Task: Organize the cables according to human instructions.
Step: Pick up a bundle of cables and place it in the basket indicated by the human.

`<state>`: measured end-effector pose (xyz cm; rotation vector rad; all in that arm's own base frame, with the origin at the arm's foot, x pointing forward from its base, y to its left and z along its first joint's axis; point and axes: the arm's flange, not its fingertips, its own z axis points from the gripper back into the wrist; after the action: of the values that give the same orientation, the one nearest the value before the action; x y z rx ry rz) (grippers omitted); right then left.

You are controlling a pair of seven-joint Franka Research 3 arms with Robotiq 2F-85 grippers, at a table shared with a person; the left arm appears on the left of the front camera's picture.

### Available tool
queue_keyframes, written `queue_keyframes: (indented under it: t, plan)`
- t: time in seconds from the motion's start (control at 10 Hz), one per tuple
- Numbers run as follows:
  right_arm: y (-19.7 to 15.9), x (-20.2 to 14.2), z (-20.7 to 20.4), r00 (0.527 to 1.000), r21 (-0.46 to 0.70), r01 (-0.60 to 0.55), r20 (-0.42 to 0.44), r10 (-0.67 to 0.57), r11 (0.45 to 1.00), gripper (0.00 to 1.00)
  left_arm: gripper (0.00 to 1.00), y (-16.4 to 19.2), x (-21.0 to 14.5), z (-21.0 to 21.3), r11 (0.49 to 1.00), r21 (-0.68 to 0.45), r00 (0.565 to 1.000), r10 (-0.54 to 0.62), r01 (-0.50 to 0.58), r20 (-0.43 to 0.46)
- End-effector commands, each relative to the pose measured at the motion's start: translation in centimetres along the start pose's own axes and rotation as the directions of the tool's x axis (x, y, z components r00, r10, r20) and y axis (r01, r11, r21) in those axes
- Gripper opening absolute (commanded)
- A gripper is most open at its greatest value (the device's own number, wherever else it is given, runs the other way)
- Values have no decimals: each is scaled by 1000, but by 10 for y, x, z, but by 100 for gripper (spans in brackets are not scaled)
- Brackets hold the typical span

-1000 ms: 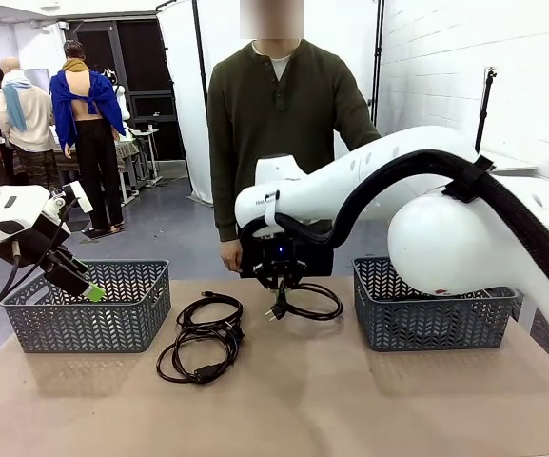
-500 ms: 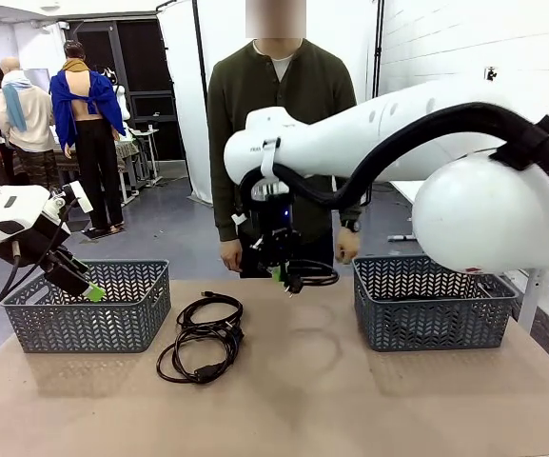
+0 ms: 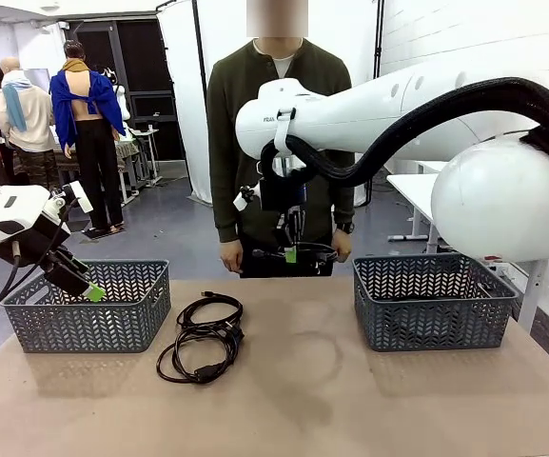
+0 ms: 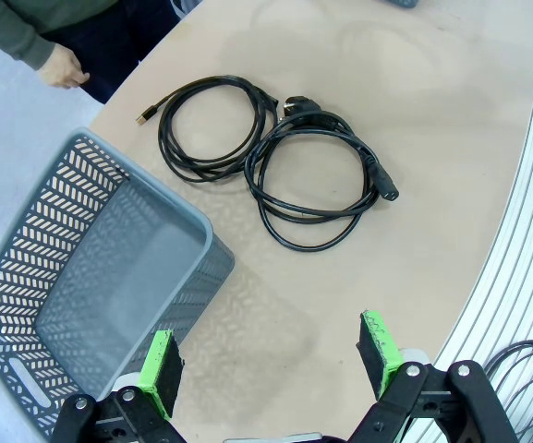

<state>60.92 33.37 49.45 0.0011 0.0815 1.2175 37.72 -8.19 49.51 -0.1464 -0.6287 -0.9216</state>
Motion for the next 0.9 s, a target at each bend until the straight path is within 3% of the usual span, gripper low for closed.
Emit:
queue_keyframes:
  t: [0.0, 0.5, 0.8]
  plan:
    - [3, 3, -1, 999, -1, 51, -5, -51, 999, 0, 100, 2, -2, 0, 1000, -6, 1000, -1, 1, 0]
    - [3, 3, -1, 999, -1, 51, -5, -51, 999, 0, 100, 2, -2, 0, 1000, -6, 1000, -1, 1, 0]
    - [10, -16, 26, 998, -7, -66, 7, 66, 998, 0, 100, 2, -2, 0, 1000, -6, 1000, -1, 1, 0]
